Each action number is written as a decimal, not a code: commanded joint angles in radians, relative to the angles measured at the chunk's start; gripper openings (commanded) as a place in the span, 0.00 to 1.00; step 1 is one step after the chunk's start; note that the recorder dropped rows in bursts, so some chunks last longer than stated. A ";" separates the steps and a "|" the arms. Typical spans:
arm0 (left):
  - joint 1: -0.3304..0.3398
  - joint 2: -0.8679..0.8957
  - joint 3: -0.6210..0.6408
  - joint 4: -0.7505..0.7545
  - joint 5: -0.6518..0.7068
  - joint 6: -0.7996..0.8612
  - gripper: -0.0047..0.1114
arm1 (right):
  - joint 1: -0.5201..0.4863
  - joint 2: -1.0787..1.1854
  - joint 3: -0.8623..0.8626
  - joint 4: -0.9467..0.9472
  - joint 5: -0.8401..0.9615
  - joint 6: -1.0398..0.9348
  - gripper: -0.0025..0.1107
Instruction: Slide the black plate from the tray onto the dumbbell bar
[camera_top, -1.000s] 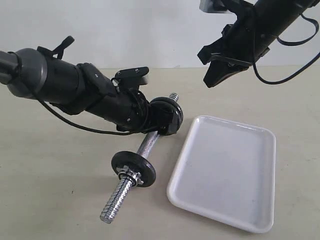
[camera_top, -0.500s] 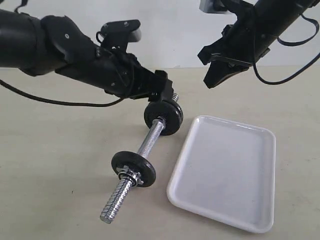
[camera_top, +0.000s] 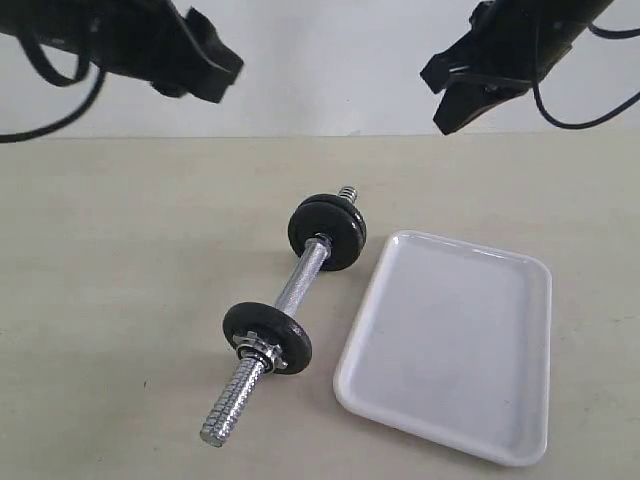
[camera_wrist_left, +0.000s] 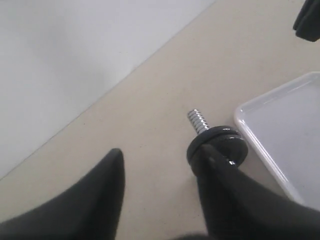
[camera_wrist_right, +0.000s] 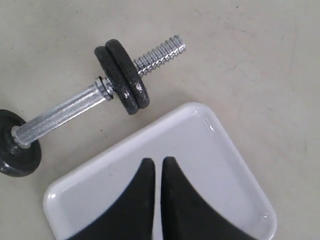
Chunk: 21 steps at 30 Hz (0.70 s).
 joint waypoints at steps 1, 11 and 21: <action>0.067 -0.090 -0.003 0.020 0.083 -0.040 0.24 | -0.009 -0.039 -0.055 -0.030 0.035 -0.018 0.02; 0.200 -0.295 0.025 0.027 0.148 -0.097 0.08 | -0.011 -0.312 -0.060 -0.023 -0.146 -0.031 0.02; 0.267 -0.525 0.223 0.048 0.079 -0.206 0.08 | -0.011 -0.539 -0.027 -0.160 -0.219 0.078 0.02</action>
